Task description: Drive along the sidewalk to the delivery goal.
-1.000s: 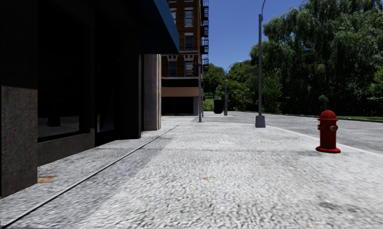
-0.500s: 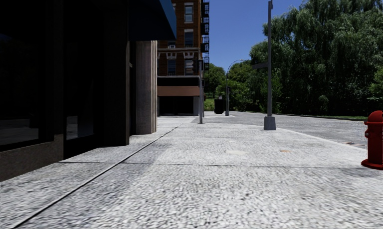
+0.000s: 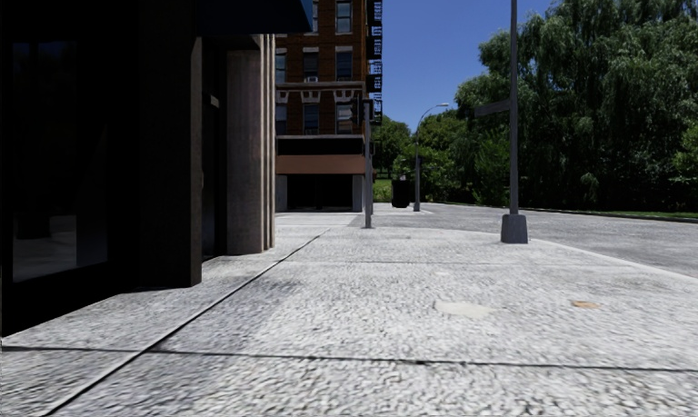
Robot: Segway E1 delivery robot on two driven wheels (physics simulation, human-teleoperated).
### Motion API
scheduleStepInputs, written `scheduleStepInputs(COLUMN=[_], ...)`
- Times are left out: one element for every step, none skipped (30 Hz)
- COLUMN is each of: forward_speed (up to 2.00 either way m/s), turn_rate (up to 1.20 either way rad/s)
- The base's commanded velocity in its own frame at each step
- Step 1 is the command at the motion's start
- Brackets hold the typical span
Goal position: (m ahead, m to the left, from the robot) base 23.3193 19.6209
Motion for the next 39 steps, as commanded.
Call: scheduleStepInputs(forward_speed=[2.00, 2.00, 2.00, 2.00, 2.00, 2.00, 2.00, 2.00, 2.00, 2.00, 2.00, 2.00, 2.00, 2.00, 2.00, 2.00, 2.00, 2.00, 2.00, 2.00, 2.00, 2.00, 2.00, 2.00, 2.00, 2.00, 2.00, 2.00, 2.00, 2.00, 2.00, 2.00, 2.00, 2.00, 2.00, 2.00, 2.00, 2.00, 2.00], turn_rate=[0.00, 0.00, 0.00, 0.00, 0.00, 0.00, 0.00, 0.00, 0.00, 0.00, 0.00, 0.00, 0.00, 0.00, 0.00, 0.00, 0.00, 0.00, 0.00, 0.00, 0.00, 0.00, 0.00, 0.00, 0.00, 0.00, 0.00, 0.00, 0.00, 0.00, 0.00, 0.00, 0.00, 0.00, 0.00, 0.00, 0.00, 0.00, 0.00])
